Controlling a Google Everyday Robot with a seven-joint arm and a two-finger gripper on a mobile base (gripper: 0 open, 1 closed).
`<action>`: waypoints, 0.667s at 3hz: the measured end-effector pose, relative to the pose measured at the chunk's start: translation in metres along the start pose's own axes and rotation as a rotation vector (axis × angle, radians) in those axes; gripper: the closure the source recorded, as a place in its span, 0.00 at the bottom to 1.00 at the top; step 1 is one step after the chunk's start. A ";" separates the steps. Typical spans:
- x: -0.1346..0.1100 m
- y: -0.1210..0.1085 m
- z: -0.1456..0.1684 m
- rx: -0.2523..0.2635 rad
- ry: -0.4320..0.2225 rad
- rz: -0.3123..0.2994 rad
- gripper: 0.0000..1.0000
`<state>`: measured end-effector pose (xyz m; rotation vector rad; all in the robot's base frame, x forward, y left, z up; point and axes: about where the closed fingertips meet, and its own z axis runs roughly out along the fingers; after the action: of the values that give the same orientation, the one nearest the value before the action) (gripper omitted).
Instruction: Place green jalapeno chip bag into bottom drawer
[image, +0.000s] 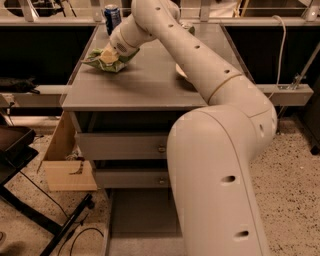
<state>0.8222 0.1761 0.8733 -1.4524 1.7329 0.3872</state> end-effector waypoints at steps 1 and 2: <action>-0.003 0.024 -0.085 -0.003 0.121 -0.077 1.00; -0.007 0.060 -0.156 -0.021 0.189 -0.129 1.00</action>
Offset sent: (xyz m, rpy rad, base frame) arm -0.1930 -0.1362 0.1396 -0.3212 -0.0373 0.0689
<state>0.7064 0.0903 0.9588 -1.6508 1.7740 0.2052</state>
